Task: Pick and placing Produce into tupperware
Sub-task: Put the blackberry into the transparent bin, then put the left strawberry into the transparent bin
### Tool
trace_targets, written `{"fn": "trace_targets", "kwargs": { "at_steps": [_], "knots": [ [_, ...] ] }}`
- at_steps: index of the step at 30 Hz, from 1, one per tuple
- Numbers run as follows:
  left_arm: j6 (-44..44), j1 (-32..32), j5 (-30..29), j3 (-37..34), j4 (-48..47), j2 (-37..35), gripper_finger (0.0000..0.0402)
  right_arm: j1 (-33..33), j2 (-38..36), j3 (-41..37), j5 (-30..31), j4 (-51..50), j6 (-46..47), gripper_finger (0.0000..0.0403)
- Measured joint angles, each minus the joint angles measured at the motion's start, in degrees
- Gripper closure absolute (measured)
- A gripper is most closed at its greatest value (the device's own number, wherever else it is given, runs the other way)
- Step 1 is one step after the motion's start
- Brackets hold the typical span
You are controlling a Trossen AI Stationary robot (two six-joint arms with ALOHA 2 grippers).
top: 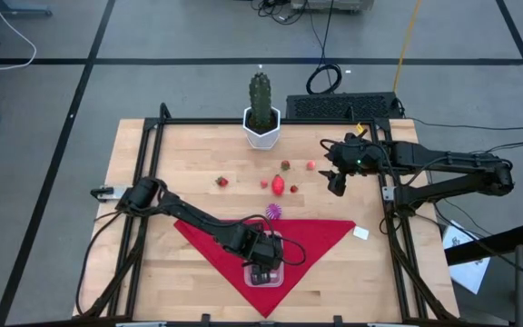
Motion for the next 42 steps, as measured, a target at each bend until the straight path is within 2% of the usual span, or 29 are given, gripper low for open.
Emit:
{"fn": "trace_targets", "kwargs": {
  "at_steps": [8, 12, 15, 22, 24, 31, 34, 42],
  "knots": [
    [1.0, -0.9, 0.7, 0.3, -2.0, -5.3, 0.0151, 0.0, 0.0, 0.0, 0.0, 0.0, 0.0, 0.0149],
    [0.3, -2.1, -2.7, 0.4, -5.7, -10.0, 0.0151, 0.0, 0.0, 0.0, 0.0, 0.0, 0.4, 0.0149],
    [-1.4, -3.2, -8.5, 0.5, -11.7, -13.7, 0.0151, 0.0, 0.0, 0.0, 0.0, 0.0, 1.4, 0.0149],
    [-14.4, -2.5, -27.5, -0.2, -32.1, -20.4, 0.0151, 0.0, 0.0, 0.0, -1.4, 0.0, 1.3, 0.0149],
    [-16.1, -1.5, -29.6, -1.6, -34.1, -21.7, 0.0151, 0.0, 0.0, 0.0, -1.4, 0.0, 1.3, 0.0149],
    [-14.7, 5.3, -29.9, -9.1, -34.3, -23.7, 0.0151, 0.0, 0.0, 0.0, -1.5, 0.0, 1.3, 0.0149],
    [-12.3, 8.7, -27.9, -12.8, -33.7, -23.7, 0.0151, 0.0, 0.0, 0.0, -1.5, 0.0, 1.3, 0.0149],
    [0.7, 18.6, -19.7, -22.0, -20.6, -23.7, 0.0151, 0.0, 0.0, 0.0, -1.5, 0.0, 1.2, 0.0149]
  ]
}}
